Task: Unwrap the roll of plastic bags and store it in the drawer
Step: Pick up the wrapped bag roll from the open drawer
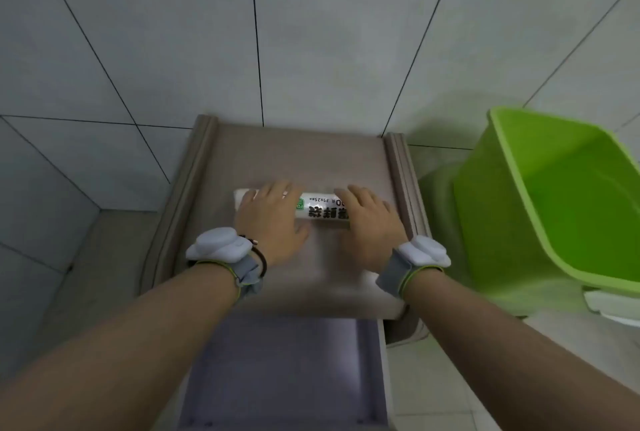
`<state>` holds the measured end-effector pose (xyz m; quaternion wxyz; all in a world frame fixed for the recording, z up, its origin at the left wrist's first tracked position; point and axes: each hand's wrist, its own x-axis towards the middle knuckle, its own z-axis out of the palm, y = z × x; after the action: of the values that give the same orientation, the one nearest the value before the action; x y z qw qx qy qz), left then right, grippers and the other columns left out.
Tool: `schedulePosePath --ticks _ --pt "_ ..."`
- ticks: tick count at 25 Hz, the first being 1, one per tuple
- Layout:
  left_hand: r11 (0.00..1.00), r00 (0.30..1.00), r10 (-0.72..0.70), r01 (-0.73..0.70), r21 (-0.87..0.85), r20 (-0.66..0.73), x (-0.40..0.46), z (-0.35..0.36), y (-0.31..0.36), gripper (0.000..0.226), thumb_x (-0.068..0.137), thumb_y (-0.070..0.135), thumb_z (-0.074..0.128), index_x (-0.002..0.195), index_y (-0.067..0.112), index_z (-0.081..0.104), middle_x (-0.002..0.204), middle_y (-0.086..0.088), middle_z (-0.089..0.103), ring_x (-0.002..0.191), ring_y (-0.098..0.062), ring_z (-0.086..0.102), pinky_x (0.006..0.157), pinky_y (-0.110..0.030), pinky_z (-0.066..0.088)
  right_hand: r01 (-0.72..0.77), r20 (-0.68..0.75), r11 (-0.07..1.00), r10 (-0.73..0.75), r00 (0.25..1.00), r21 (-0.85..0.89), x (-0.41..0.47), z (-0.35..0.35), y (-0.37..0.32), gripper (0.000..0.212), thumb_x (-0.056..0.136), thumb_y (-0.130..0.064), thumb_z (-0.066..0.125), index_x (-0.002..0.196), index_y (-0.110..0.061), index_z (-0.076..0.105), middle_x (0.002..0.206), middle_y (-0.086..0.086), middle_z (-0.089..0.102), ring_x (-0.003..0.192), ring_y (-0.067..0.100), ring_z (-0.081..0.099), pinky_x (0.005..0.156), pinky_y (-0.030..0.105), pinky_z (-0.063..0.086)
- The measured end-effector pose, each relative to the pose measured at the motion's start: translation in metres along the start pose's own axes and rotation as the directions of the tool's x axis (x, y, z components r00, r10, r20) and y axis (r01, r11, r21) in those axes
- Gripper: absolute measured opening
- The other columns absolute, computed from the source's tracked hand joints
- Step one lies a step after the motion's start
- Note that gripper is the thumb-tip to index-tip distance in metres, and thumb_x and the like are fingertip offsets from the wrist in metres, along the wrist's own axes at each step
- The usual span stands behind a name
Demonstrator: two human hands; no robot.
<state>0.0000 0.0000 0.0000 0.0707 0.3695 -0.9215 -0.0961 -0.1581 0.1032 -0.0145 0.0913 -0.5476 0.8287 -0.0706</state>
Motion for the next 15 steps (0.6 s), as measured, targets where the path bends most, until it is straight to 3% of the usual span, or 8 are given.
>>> schedulePosePath --ticks 3,8,11,15 --pt "0.997 0.999 0.052 -0.051 0.059 -0.01 0.01 0.012 -0.004 0.065 0.079 0.045 0.058 0.138 0.026 0.04 0.141 0.003 0.043 0.129 -0.021 0.04 0.109 -0.043 0.03 0.039 -0.011 0.998 -0.04 0.999 -0.057 0.016 0.002 0.005 0.069 0.085 -0.031 0.058 0.148 -0.028 0.031 0.152 0.001 0.04 0.142 0.027 0.034 0.112 0.042 0.025" --pt "0.994 0.998 0.03 -0.034 0.1 0.049 0.023 0.034 -0.013 0.065 0.077 0.042 0.058 0.138 0.028 0.039 0.133 0.003 0.05 0.125 -0.023 0.044 0.106 -0.043 0.031 0.045 0.015 0.994 -0.044 0.999 -0.101 0.023 0.016 0.003 0.05 0.082 -0.029 0.061 0.129 -0.031 0.043 0.125 -0.005 0.055 0.115 0.029 0.052 0.101 0.049 0.035" --pt "0.987 0.998 0.033 -0.041 0.158 0.051 0.018 0.041 -0.012 0.064 0.075 0.042 0.059 0.134 0.029 0.041 0.126 0.003 0.053 0.119 -0.024 0.048 0.103 -0.043 0.03 0.026 -0.008 0.993 -0.028 1.0 -0.115 0.019 0.02 -0.001 0.044 0.081 -0.024 0.058 0.122 -0.03 0.044 0.118 -0.005 0.054 0.106 0.031 0.053 0.095 0.049 0.038" --pt "0.981 0.999 0.022 -0.031 0.191 0.046 0.008 0.034 -0.005 0.06 0.074 0.043 0.059 0.13 0.028 0.044 0.119 0.002 0.055 0.115 -0.025 0.05 0.103 -0.047 0.029 0.021 -0.018 0.999 -0.022 1.0 -0.047 0.003 0.014 -0.004 0.04 0.085 -0.027 0.055 0.123 -0.032 0.045 0.12 -0.008 0.053 0.108 0.026 0.05 0.093 0.046 0.038"
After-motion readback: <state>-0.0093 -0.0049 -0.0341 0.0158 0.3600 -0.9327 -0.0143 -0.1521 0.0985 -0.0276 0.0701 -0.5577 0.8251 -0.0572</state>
